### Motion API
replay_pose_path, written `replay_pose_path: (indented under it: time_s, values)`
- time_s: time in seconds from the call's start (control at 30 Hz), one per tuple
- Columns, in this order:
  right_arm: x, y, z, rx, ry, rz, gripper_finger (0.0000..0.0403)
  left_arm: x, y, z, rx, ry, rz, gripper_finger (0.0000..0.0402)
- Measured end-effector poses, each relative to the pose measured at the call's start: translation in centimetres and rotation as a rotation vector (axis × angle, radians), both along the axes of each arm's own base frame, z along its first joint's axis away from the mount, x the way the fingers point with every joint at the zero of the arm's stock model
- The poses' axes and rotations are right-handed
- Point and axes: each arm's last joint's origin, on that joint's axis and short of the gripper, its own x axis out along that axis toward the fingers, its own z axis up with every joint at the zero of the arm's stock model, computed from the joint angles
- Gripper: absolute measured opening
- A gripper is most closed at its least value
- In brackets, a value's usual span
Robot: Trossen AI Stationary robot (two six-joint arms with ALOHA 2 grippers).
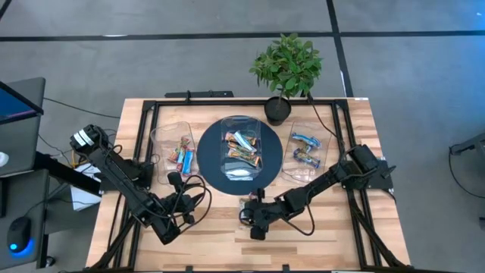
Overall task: Pick and place Granola Bars by type
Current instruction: Put the yellow granola bar into the middle transparent bin
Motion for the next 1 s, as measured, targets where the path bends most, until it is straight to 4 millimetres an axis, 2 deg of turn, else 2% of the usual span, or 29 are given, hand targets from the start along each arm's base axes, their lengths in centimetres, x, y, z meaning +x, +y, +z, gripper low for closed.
replay_pose_path:
  time_s: [0.4,0.73,0.87,1.0]
  values:
    - [-0.8,1.1,-0.3,0.070,0.076,0.116,0.0126,0.0,0.0,0.0,0.000,0.000,0.000,0.0174]
    - [-2.5,2.9,-0.3,0.088,0.172,0.210,0.0120,0.0,0.0,0.0,0.000,0.000,0.000,0.0174]
    - [-3.6,3.5,-0.1,0.084,0.235,0.211,0.0120,0.0,0.0,0.0,-0.003,-0.003,0.000,0.0174]
    - [-4.8,3.4,0.3,0.096,0.335,0.136,0.0120,0.0,0.0,0.0,-0.003,-0.005,0.000,0.0174]
